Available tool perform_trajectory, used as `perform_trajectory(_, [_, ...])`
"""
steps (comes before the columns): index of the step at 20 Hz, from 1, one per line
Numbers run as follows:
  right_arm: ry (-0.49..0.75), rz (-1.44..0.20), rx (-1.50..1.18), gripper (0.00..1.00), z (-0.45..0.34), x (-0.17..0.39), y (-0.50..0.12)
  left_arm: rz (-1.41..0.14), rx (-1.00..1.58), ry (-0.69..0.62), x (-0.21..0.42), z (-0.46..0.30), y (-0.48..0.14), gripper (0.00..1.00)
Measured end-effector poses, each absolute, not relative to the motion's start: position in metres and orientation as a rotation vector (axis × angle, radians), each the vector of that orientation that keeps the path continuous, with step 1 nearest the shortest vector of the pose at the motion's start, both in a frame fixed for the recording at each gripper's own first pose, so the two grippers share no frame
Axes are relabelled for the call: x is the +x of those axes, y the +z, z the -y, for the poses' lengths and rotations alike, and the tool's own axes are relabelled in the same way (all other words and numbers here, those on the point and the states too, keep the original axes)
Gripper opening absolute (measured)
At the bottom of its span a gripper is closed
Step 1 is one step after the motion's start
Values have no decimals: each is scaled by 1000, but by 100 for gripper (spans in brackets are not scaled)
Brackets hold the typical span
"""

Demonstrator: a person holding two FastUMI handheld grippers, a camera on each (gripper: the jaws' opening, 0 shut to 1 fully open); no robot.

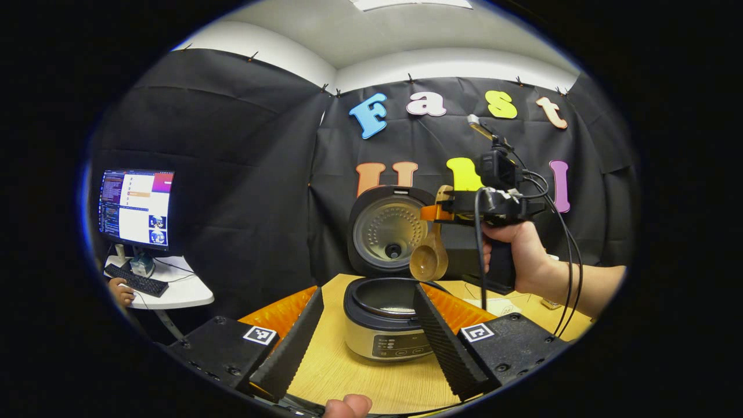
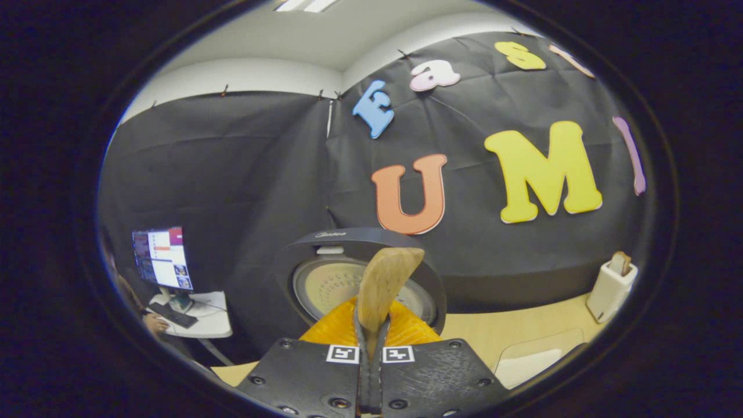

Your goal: Close the left gripper, press the button to open the rice cooker; take a wooden spoon from the chopstick holder with the right hand, scoop a spoonful of rice and pour it into the rice cooker, then put the wooden spoon back into the chopstick holder.

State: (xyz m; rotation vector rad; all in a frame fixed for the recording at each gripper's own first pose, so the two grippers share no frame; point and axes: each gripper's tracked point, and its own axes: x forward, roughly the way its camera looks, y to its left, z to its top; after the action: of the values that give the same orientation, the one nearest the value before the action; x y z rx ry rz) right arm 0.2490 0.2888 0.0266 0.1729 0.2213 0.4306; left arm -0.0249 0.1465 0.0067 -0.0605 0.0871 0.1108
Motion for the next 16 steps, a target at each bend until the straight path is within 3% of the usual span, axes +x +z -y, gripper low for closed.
perform_trajectory(7, [338,-212,412,0,-181,232,61,-71,-56,65,-23,-117,14,99])
perform_trajectory(16, [73,-143,455,0,29,210,74,-77,-30,37,-17,-88,13,99])
